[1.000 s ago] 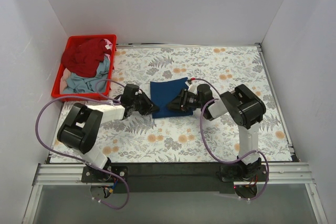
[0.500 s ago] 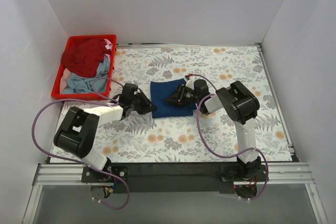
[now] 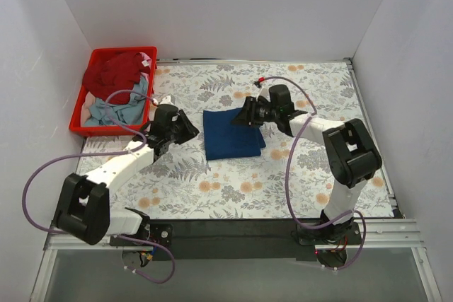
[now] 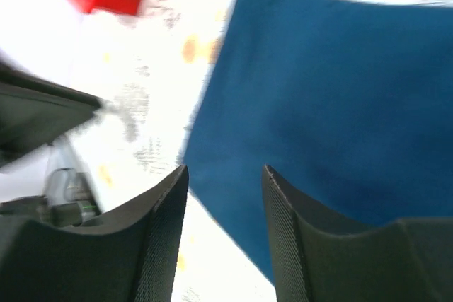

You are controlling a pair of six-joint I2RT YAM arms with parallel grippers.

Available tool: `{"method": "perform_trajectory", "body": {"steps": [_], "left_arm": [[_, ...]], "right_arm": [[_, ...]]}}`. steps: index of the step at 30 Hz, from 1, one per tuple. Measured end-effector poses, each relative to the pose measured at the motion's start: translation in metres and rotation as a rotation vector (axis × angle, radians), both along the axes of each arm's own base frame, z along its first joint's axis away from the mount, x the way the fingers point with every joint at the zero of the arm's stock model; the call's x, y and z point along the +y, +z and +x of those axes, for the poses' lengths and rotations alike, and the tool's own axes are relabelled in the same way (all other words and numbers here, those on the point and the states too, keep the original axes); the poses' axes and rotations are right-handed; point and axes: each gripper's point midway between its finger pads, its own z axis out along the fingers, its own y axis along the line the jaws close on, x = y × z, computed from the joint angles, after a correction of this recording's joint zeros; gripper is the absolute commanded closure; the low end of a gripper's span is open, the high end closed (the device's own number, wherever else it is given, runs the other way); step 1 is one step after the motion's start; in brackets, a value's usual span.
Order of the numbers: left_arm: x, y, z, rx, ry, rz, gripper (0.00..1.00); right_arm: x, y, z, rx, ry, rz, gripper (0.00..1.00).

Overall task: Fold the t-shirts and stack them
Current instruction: Fold the tshirt, then neatly place the folded tshirt to the corner

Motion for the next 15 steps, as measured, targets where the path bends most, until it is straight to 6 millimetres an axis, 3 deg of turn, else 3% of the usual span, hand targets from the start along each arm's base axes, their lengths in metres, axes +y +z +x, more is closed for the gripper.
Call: {"method": "perform_trajectory", "body": {"steps": [3,7,11,15], "left_arm": [[0.021,0.033,0.005,-0.118,0.04,0.086,0.69],[0.049,0.069,0.008,-0.253,0.104,0.196,0.59],[0.071,0.076,0.008,-0.291,0.154,0.298,0.5],[0.081,0.065,0.005,-0.277,0.163,0.358,0.46]], "right_arm": [[-0.03,0.005,0.01,-0.073,-0.031,-0.124,0.43],[-0.075,-0.016,0.012,-0.082,-0.072,-0.31,0.41],[-0.104,-0.04,0.004,-0.033,-0.072,-0.441,0.41],[-0.108,-0.053,-0.001,-0.002,-0.037,-0.484,0.41]]}}
